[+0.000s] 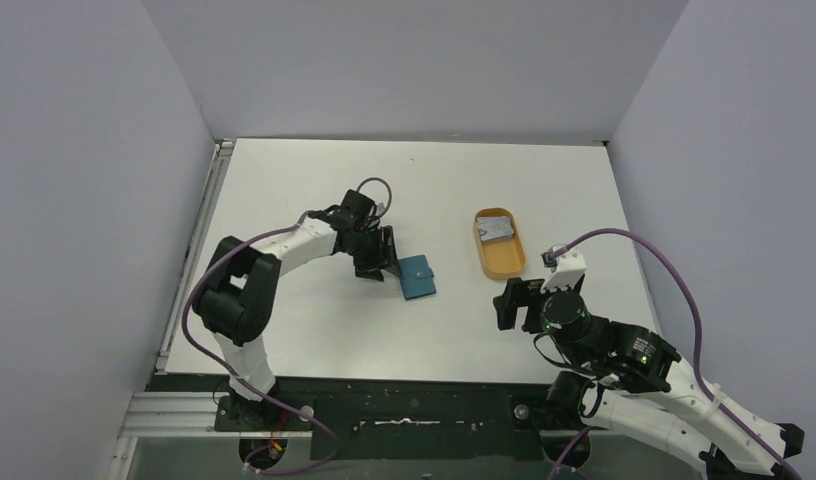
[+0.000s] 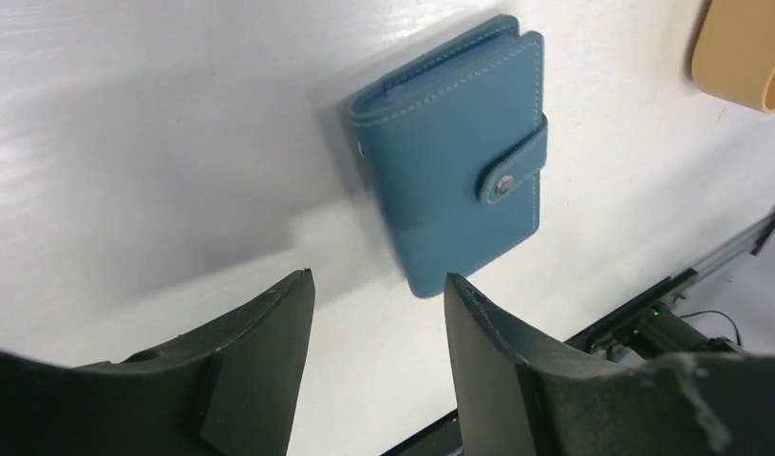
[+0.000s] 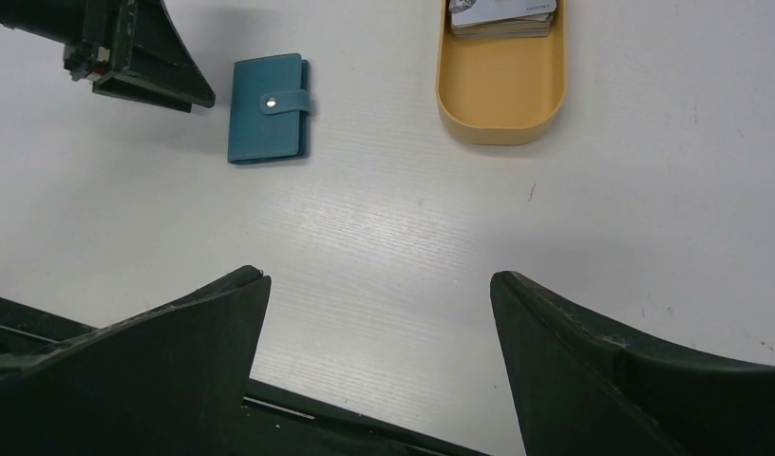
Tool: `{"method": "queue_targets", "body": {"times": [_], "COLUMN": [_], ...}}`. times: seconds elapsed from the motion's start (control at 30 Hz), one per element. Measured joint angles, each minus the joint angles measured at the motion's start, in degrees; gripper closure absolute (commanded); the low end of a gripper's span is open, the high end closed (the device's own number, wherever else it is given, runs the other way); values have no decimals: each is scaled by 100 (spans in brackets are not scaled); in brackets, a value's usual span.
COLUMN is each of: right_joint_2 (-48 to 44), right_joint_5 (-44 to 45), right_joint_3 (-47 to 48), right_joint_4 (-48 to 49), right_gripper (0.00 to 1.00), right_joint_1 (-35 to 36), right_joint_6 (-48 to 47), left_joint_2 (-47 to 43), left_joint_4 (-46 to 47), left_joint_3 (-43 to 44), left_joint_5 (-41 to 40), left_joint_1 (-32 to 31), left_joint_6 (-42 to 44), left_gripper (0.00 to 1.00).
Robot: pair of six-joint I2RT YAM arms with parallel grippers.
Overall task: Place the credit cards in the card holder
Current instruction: Place the card holder at the center of the board.
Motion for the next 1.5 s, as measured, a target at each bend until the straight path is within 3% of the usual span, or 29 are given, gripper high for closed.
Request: {"method": "queue_targets", "body": {"times": [0.2,0.37,0.67,1.2,1.3,1.33,1.43,1.47,1.5], "right_joint_2": [4,33,33,13,13,13,11,7,2], "right_joint_5": [-2,-2,-2,0,0,0,44,76,162], "right_joint_3": [0,0,0,4,11,20,35,37,39], "right_joint_4": [0,-2,-61,-195,-229,-245,-249,-247,-245], "right_gripper": [10,10,10,11,9,7,5,4,0], "right_joint_1": [0,0,0,0,0,0,0,0,0], "right_joint_6": [-2,-2,2,72,83,83,94,120,160], "left_joint_2": [-758,-551,39,354,249,129,-546,-868,-1169], "left_joint_4": [-177,-197,-260,-42,-20,-26,-160,-227,-280], "left_joint_3": [-24,63,188,474,404,319,17,-76,-146], "left_joint_5": [-774,-1045,-1397,-1051,-1228,-1346,-1794,-1956,-2096], "left_joint_1": [-498,-946,-885,-883,-879,-872,-831,-828,-824], "left_joint_6": [175,192,164,146,146,149,166,170,168], "left_gripper": [50,48,46,46,39,27,19,8,7]}}
